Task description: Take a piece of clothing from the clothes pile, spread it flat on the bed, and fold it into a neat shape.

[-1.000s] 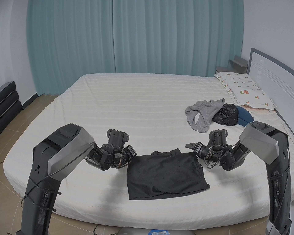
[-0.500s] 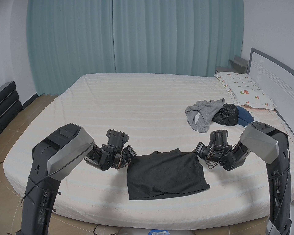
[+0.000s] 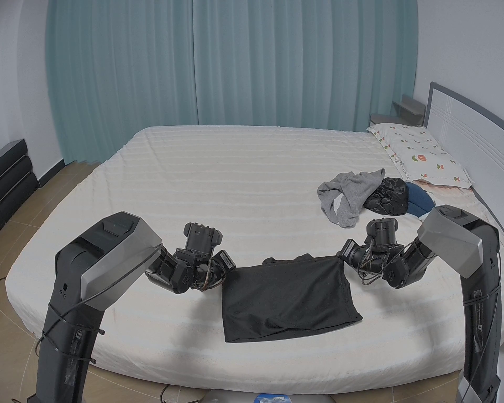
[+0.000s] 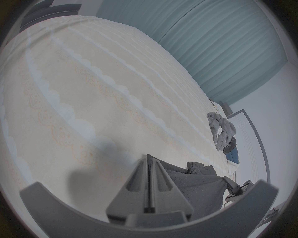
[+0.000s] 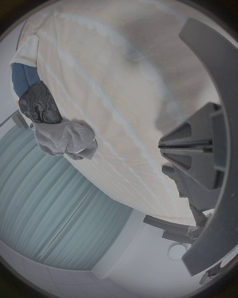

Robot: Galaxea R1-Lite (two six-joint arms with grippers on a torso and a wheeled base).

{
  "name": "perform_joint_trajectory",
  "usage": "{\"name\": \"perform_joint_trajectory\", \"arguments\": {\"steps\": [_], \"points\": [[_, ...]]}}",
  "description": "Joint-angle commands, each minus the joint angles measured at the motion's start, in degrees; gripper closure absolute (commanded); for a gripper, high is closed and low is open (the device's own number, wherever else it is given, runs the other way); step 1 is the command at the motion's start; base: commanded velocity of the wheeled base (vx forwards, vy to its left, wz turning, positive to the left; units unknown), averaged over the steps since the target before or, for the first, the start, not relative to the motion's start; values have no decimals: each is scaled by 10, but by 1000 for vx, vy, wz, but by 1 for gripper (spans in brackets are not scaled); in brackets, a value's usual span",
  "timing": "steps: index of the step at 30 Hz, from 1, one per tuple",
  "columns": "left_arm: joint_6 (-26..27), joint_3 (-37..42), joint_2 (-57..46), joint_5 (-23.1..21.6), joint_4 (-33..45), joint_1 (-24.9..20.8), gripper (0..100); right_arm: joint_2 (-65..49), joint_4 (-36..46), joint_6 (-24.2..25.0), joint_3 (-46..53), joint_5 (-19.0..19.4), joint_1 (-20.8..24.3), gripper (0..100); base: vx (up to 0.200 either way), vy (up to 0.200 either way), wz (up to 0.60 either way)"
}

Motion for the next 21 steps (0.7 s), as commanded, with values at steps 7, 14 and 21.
{"name": "perform_joint_trajectory", "arguments": {"steps": [7, 14, 21], "points": [[-4, 1, -8, -2, 1, 2, 0, -35, -12, 1, 30, 3, 0, 0, 0, 0, 0], [-62, 47, -60, -11, 0, 25, 0, -125, -10, 0, 120, 26, -4, 0, 0, 0, 0], [-63, 111, -101, -60, 1, 74, 0, -187, -18, -43, 252, 62, 10, 0, 0, 0, 0]]}}
